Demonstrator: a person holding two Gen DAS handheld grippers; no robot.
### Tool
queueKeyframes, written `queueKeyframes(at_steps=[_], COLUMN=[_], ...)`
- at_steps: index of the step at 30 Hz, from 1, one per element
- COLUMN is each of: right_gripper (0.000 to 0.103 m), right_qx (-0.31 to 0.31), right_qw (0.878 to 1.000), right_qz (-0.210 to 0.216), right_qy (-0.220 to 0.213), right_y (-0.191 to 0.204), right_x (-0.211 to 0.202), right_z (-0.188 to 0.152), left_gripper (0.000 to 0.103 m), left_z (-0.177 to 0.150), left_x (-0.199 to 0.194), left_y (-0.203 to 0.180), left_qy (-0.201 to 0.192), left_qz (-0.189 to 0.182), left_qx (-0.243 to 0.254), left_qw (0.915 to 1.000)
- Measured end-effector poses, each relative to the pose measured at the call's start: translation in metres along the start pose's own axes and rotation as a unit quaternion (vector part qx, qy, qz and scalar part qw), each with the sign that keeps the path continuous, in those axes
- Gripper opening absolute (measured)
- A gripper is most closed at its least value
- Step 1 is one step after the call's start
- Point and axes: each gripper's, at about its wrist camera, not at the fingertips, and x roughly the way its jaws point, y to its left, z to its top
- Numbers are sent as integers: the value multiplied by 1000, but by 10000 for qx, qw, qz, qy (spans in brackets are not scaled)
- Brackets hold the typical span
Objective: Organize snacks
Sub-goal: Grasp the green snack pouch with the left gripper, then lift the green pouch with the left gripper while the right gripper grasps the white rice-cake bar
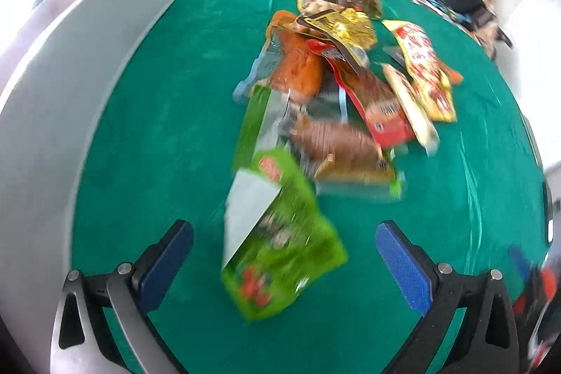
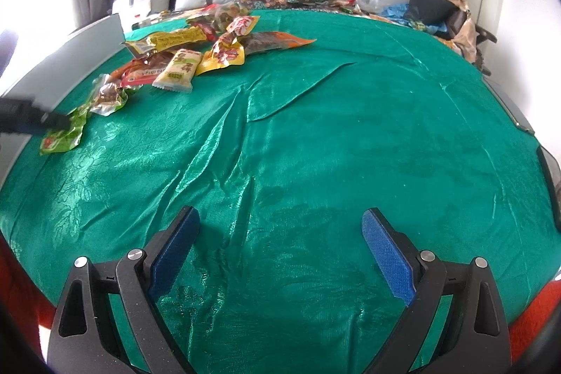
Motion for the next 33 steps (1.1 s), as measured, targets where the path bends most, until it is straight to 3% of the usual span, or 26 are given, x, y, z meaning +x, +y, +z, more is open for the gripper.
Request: queueKeyframes(at_steps=[2,6,16,17,18,19,21,23,24,28,33], right_gripper=[96,96,96,96,96,96,96,95,95,92,91], right_qx=[-1,-17,-23,-27,-32,-42,-47,184,421,1037,902], right_qw=[10000,10000,10000,10000,10000,10000,9996,9969,9922,9737,9684], right_qz=[0,19,23,29,45,62,133,516,933,1619,1725], right_qy=[0,-9,-9,-26,-30,5,236,558,715,1225,1563], right_y=[0,-1,0,0,-1,-1,-1,-4,-6,0,35], right_x=[0,0,1,0,0,0,0,4,9,42,94], right_z=[0,0,0,-2,-2,-2,2,17,30,91,160], left_gripper=[103,103,103,101,89,69,69,68,68,68,68], left_z=[3,3,2,1,-4,-7,-11,-15,-18,-46,-81], left_x=[8,12,4,5,3,-1,-3,-3,-4,-16,-36], left_y=[2,1,25,22,22,18,6,1,2,16,21], left_qy=[68,76,-90,-125,-181,-278,-341,-424,-419,-453,-606], left_qz=[201,838,853,854,773,741,879,922,859,440,426], left_qx=[-266,-47,140,159,199,325,655,894,870,468,485], left_qw=[9994,9964,9962,9961,9966,9963,9934,9908,9916,9969,9961])
